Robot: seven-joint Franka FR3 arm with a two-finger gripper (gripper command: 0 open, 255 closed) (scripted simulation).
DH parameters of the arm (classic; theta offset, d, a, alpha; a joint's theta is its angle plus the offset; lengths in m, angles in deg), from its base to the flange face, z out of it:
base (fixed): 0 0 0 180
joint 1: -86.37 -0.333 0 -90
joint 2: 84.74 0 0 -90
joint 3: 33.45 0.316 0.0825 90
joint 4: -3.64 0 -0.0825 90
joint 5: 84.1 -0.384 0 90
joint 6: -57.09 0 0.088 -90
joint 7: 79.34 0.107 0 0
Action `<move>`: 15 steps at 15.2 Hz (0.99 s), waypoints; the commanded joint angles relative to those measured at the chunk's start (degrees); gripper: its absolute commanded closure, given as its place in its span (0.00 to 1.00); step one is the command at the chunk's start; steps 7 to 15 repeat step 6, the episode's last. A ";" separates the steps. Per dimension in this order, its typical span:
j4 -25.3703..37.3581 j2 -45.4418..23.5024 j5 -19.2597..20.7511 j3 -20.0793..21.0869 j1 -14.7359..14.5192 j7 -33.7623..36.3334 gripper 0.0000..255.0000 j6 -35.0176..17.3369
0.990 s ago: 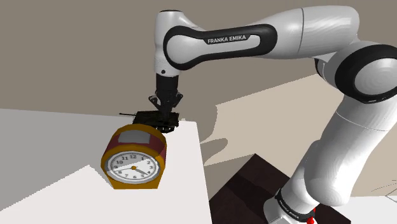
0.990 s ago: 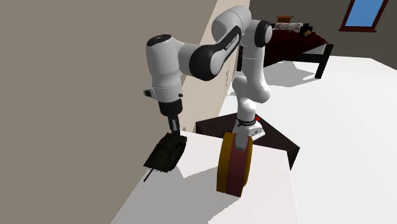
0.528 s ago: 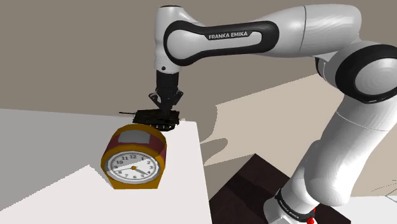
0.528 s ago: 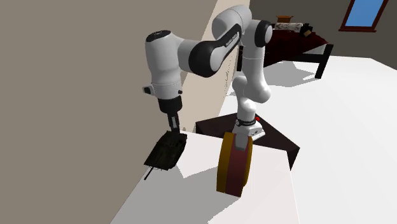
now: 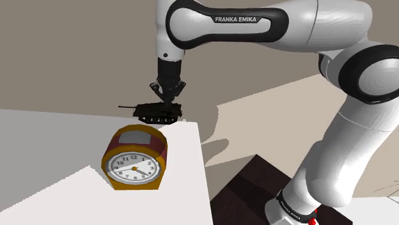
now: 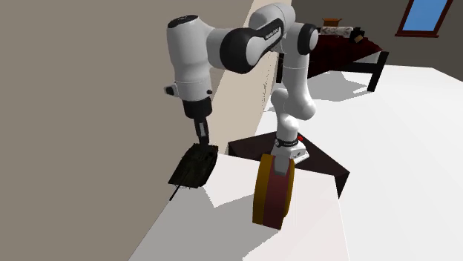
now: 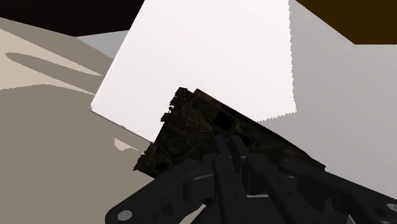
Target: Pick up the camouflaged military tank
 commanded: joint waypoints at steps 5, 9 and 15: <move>4.55 -0.41 0.13 0.07 -0.11 0.29 1.00 4.12; 4.56 -0.42 0.13 0.07 -0.11 0.30 1.00 4.12; 4.56 -0.42 0.13 0.07 -0.11 0.30 1.00 4.12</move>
